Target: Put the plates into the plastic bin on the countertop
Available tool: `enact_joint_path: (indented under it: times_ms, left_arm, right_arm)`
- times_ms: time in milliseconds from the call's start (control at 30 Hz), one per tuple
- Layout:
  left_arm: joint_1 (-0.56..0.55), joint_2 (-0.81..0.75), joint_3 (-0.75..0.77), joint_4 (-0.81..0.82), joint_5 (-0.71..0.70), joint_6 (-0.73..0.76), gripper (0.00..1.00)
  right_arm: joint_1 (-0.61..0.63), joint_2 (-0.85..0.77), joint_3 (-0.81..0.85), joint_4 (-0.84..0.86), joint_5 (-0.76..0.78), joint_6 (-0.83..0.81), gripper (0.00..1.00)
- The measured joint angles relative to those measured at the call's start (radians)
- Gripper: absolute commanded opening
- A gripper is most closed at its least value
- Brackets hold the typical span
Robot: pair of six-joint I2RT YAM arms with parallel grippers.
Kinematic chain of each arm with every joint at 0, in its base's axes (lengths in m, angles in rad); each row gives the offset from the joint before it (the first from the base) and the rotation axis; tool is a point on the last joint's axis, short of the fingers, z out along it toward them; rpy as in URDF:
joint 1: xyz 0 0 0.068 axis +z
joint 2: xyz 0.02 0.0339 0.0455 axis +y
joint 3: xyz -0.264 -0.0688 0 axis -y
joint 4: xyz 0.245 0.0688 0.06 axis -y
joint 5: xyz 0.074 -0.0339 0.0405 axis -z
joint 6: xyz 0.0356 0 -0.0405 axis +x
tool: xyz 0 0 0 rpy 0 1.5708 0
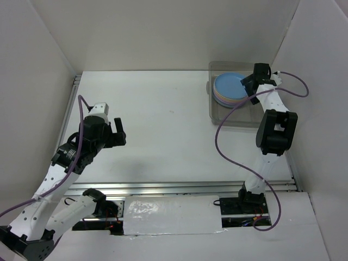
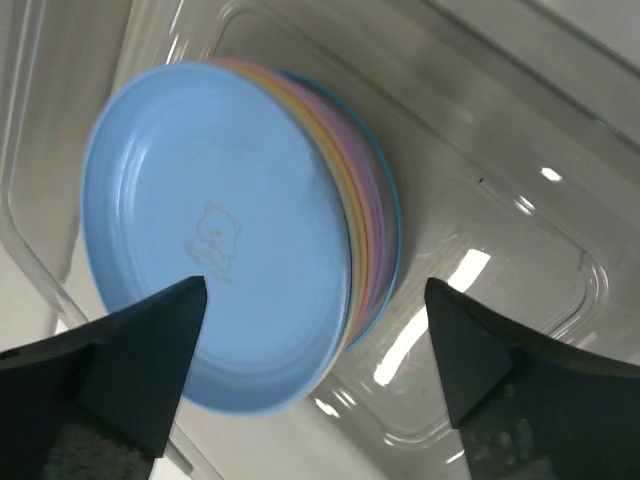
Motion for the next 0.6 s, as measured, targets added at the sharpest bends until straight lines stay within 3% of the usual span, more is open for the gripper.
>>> enact_joint_path:
  times_ms: [267,433,600]
  left_arm:
    - [0.0,-0.016,0.0,0.0,-0.004,-0.001,0.99]
    - [0.001,-0.019,0.0,-0.01,-0.063,-0.016,0.99]
    - [0.002,0.007,0.071,-0.087,-0.174,-0.062,0.99]
  right_arm:
    - [0.05,-0.136,-0.001,-0.01,-0.026,-0.069,1.0]
    - [0.096,-0.445,-0.029,-0.032,-0.023,-0.211,1.0]
    - [0.269,-0.813,-0.123,-0.125,0.055,-0.357,1.0]
